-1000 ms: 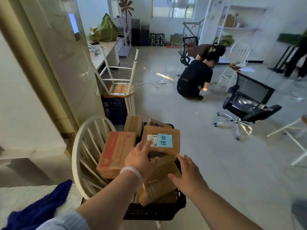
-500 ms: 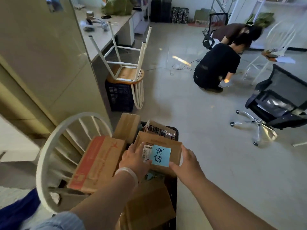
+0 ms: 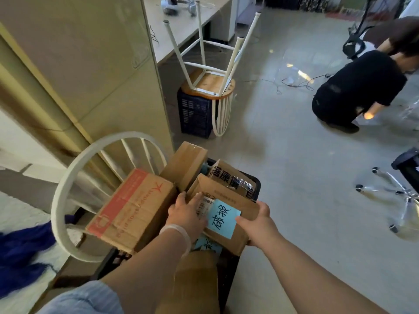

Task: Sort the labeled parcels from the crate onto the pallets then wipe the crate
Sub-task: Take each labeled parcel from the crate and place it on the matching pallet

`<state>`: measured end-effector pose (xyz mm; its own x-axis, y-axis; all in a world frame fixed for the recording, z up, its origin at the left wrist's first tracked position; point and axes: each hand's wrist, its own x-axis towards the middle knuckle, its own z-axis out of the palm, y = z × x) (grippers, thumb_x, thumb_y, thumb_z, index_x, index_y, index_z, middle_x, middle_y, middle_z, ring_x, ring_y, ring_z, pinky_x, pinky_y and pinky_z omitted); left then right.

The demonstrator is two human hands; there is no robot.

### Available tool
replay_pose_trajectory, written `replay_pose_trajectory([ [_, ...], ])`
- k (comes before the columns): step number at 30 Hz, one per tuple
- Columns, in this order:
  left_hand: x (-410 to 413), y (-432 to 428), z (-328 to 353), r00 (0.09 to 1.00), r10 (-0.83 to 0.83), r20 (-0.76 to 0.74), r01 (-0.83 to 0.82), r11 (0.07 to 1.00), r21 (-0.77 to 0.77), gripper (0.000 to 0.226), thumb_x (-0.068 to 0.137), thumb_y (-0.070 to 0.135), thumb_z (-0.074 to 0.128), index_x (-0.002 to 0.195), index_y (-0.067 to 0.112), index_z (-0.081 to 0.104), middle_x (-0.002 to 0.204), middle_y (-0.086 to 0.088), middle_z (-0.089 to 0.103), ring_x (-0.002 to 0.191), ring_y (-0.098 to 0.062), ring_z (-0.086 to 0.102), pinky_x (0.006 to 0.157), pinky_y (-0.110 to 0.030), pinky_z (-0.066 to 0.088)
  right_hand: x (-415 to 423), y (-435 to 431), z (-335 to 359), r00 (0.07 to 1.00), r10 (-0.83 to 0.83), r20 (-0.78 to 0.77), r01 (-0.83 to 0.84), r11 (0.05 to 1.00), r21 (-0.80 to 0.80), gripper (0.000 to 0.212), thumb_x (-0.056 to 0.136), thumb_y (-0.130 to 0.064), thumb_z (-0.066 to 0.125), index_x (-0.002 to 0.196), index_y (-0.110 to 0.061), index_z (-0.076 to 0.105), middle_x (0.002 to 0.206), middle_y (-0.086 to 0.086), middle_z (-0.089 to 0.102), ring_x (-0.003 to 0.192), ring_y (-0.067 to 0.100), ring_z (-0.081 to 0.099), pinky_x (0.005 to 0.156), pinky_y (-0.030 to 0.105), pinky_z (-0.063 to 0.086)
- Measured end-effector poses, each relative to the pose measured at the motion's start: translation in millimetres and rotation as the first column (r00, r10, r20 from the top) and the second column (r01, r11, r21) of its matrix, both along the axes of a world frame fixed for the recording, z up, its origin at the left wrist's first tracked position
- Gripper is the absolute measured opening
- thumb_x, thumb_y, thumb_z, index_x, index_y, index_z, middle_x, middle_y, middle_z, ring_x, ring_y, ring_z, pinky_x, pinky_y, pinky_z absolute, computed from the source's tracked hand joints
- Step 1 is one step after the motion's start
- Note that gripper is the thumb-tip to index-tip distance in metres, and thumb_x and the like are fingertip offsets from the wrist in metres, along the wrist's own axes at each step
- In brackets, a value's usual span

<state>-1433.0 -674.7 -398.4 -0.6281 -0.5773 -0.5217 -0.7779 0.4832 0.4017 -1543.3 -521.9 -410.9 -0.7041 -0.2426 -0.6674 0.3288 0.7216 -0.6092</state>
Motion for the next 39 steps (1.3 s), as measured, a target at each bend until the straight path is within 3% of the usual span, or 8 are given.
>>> replay_pose_trajectory([
  [2,-0.5,2.2,7.3,0.999,0.011,-0.051,-0.012,1.0,-0.021,0.071,0.091,0.038,0.059,0.149,0.048,0.02,0.161,0.005,0.004,0.144,-0.032,0.012,0.115,-0.048,0.025,-3.8,4.4,7.0,1.0,-0.016,-0.012,0.016,1.0,0.001,0.062,0.091,-0.024,0.065,0.137,-0.03,0.025,0.117,0.002,0.051,0.085,0.017,0.056,0.059,0.04,0.06],
  [6,-0.5,4.3,28.8,0.986,0.059,-0.153,-0.058,0.998,0.011,0.064,0.092,0.034,0.06,0.147,0.046,0.03,0.16,0.009,0.009,0.144,-0.03,0.013,0.114,-0.048,0.028,-11.3,13.4,27.7,0.998,0.013,-0.057,-0.013,1.0,-0.01,0.065,0.091,-0.031,0.064,0.14,-0.032,0.021,0.129,0.005,0.05,0.11,0.03,0.057,0.062,0.042,0.061],
  [15,19.2,-6.9,79.7,0.84,0.094,-0.534,-0.202,0.968,-0.147,0.062,0.087,0.028,0.069,0.141,0.044,0.042,0.157,0.007,0.016,0.145,-0.027,0.02,0.116,-0.047,0.03,-14.4,0.5,88.3,0.979,-0.038,-0.198,-0.011,0.971,-0.238,0.033,0.092,-0.034,0.063,0.116,-0.031,0.04,0.118,0.007,0.054,0.1,0.032,0.06,0.063,0.047,0.061],
  [20,30.1,-6.4,109.2,0.646,0.201,-0.736,-0.388,0.917,-0.09,0.076,0.082,0.03,0.075,0.14,0.054,0.033,0.159,0.017,-0.013,0.149,-0.027,0.01,0.113,-0.049,0.034,0.5,-20.6,114.1,0.977,-0.076,-0.197,-0.026,0.881,-0.472,0.025,0.095,-0.031,0.061,0.111,-0.03,0.042,0.112,0.006,0.058,0.091,0.029,0.067,0.063,0.045,0.062],
  [25,54.4,6.7,111.4,0.633,0.224,-0.741,-0.246,0.966,0.083,0.099,0.079,0.037,0.077,0.141,0.066,0.006,0.158,0.022,-0.015,0.145,-0.008,-0.003,0.117,-0.036,0.014,28.4,-48.7,127.4,0.994,-0.046,-0.096,-0.021,0.8,-0.6,0.019,0.095,-0.028,0.06,0.105,-0.031,0.044,0.105,0.004,0.062,0.085,0.026,0.072,0.067,0.042,0.062],
  [27,69.5,2.9,108.7,0.574,0.292,-0.765,-0.297,0.945,0.138,0.101,0.077,0.029,0.079,0.139,0.069,0.01,0.155,0.031,-0.006,0.148,-0.01,0.006,0.119,-0.04,0.023,42.3,-58.0,126.9,0.991,0.01,-0.132,-0.087,0.798,-0.596,0.02,0.093,-0.031,0.061,0.104,-0.033,0.044,0.109,0.004,0.061,0.087,0.024,0.071,0.067,0.038,0.062],
  [35,152.2,-19.0,109.4,0.493,0.394,-0.775,-0.409,0.892,0.193,0.1,0.076,0.014,0.08,0.137,0.065,0.02,0.151,0.02,0.02,0.139,-0.01,0.03,0.106,-0.042,0.046,112.4,-77.2,141.6,0.786,0.365,-0.499,-0.544,0.791,-0.278,0.049,0.09,-0.044,0.063,0.125,-0.031,0.032,0.118,-0.006,0.049,0.099,0.014,0.057,0.058,0.016,0.046],
  [39,206.1,-25.1,110.8,0.494,0.376,-0.784,-0.42,0.893,0.163,0.099,0.077,0.015,0.079,0.138,0.061,0.017,0.147,0.022,0.022,0.137,-0.009,0.033,0.103,-0.035,0.049,157.9,-92.1,147.2,0.512,0.47,-0.719,-0.724,0.686,-0.068,0.075,0.09,-0.045,0.062,0.143,-0.042,0.009,0.137,-0.004,0.035,0.117,0.017,0.05,0.069,0.022,0.054],
])
